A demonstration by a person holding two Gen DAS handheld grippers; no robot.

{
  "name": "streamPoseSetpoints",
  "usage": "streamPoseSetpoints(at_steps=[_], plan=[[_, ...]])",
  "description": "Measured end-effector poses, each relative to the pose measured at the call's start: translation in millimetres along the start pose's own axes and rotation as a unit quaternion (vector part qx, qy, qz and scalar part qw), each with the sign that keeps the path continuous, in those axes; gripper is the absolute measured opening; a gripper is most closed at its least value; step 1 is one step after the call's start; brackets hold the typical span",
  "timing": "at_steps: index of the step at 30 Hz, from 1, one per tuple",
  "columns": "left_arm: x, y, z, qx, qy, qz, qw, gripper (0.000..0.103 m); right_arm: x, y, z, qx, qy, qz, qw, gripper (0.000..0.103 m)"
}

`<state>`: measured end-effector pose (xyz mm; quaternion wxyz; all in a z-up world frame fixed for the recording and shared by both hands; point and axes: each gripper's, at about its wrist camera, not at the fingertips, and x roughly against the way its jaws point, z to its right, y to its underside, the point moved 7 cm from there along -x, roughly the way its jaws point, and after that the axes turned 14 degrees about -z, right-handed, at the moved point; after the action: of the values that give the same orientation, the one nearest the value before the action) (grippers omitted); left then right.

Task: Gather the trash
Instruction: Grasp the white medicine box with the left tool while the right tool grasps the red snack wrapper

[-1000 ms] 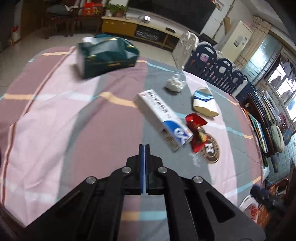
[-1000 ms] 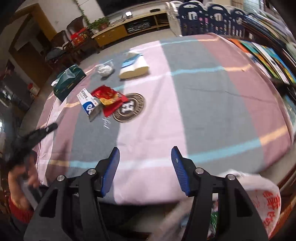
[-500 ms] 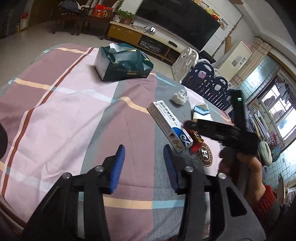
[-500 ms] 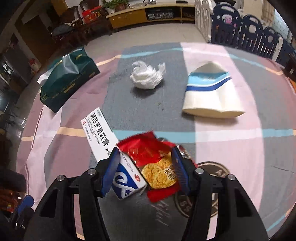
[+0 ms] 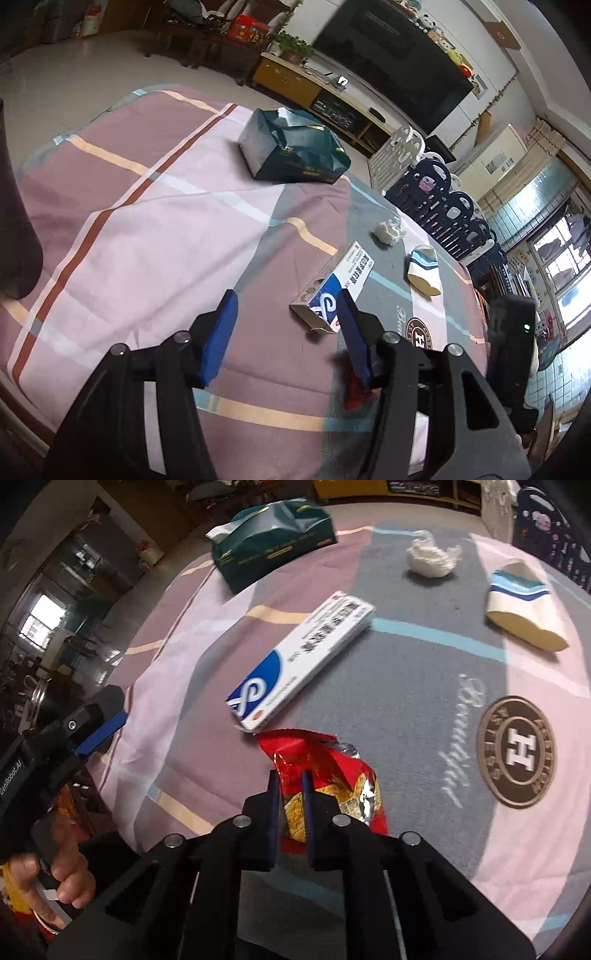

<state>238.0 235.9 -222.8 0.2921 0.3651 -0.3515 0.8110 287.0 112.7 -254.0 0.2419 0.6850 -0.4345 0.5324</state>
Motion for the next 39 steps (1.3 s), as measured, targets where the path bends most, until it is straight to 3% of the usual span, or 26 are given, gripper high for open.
streamPoseSetpoints(at_steps=[3, 7, 9, 11, 13, 16, 20, 24, 35, 39], plan=[[-12.4, -1.4, 5.0, -0.010, -0.012, -0.023, 0.9996, 0.071, 20.1, 11.6, 29.3, -0.041, 0.056, 0.035, 0.997, 0.009], [-48.9, -10.5, 38.8, -0.096, -0.056, -0.066, 0.9917, 0.084, 28.4, 33.3, 58.1, -0.090, 0.057, 0.037, 0.994, 0.011], [-69.8, -11.5, 57.2, -0.147, -0.076, -0.087, 0.9824, 0.085, 29.4, 40.4, 65.1, -0.107, 0.050, 0.036, 0.992, 0.031], [-86.4, -10.0, 68.5, -0.186, -0.093, -0.101, 0.9728, 0.086, 36.7, 44.7, 72.5, -0.121, 0.057, 0.048, 0.990, 0.060], [-100.4, -9.3, 72.3, -0.212, -0.112, -0.110, 0.9645, 0.086, 44.9, 50.4, 77.1, -0.134, 0.077, 0.069, 0.986, 0.069], [-110.7, -9.5, 71.5, -0.226, -0.129, -0.116, 0.9587, 0.085, 38.1, 51.6, 72.3, -0.128, 0.085, 0.061, 0.986, 0.069], [-115.3, -9.7, 66.2, -0.223, -0.135, -0.122, 0.9575, 0.082, 30.7, 49.3, 61.1, -0.115, 0.086, 0.055, 0.988, 0.069], [-115.5, -8.5, 64.3, -0.221, -0.130, -0.125, 0.9584, 0.069, 25.3, 47.4, 54.0, -0.116, 0.077, 0.051, 0.989, 0.069], [-120.6, -4.1, 62.7, -0.225, -0.137, -0.133, 0.9554, 0.067, 24.0, 49.6, 52.7, -0.121, 0.077, 0.049, 0.988, 0.069], [-119.5, -4.4, 64.2, -0.228, -0.136, -0.125, 0.9561, 0.054, 22.7, 51.5, 52.2, -0.122, 0.075, 0.048, 0.989, 0.069]])
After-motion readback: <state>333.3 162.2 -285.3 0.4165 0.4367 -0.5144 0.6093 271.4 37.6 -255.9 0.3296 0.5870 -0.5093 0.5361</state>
